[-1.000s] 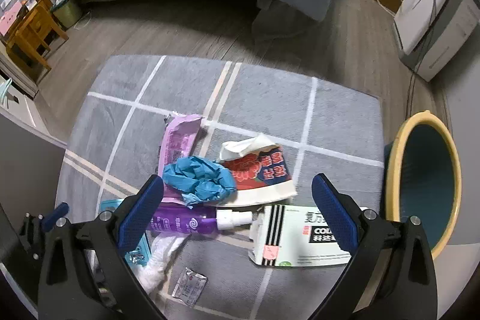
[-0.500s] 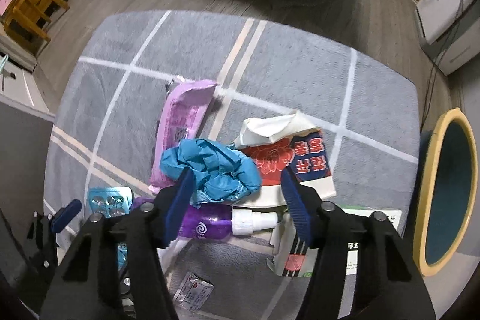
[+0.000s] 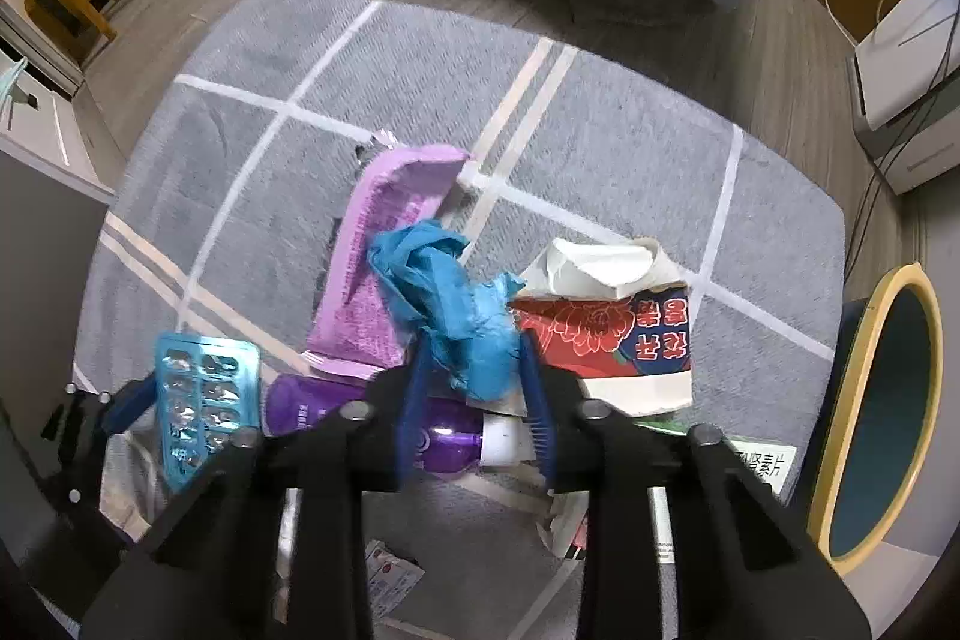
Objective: Collect trash
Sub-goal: 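Grasp the crumpled blue glove with the right tool while the left tool grasps the teal blister pack, then carry the glove and blister pack over the bin with both tools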
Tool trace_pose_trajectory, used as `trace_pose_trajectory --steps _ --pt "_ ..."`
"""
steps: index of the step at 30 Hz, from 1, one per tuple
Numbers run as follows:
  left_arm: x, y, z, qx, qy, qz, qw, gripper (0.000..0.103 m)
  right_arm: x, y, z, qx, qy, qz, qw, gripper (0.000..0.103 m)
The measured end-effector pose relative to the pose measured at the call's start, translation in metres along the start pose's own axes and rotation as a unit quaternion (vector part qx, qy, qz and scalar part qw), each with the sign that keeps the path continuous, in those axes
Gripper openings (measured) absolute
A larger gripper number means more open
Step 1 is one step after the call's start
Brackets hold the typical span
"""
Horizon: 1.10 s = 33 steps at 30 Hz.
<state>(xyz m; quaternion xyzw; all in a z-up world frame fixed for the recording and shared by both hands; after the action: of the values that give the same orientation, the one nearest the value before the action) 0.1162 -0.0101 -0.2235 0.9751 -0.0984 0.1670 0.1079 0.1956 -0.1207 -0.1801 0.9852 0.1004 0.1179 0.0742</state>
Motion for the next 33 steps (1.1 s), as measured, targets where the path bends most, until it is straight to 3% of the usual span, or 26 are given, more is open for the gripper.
trace_pose_trajectory --steps 6,17,24,33 --pt "0.0 -0.002 -0.01 -0.008 0.008 -0.002 0.9999 0.069 0.0 0.01 -0.017 0.012 0.016 0.015 1.0 0.017" --pt "0.023 -0.007 -0.063 -0.004 0.076 -0.004 0.9971 0.069 -0.003 0.043 -0.066 0.037 0.063 0.062 0.995 0.017" --pt "0.046 0.024 -0.106 -0.017 0.109 0.06 0.9921 0.07 -0.004 0.075 -0.093 0.049 0.097 0.106 0.988 0.017" --pt "0.094 0.075 -0.166 -0.034 0.15 0.162 0.9748 0.07 -0.017 0.126 -0.11 0.048 0.124 0.149 0.98 0.017"
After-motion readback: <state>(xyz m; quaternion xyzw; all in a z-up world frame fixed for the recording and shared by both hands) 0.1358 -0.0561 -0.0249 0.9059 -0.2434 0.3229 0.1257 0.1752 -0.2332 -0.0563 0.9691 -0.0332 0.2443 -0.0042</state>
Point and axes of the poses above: each gripper's, at about its wrist camera, not at the fingertips, and z roughly the way its jaws point, y to its right, x to its top, the point moved 2 cm from there along z, roughly the way its jaws point, and after that the axes turned 12 degrees about -x, right-handed, at the moved point
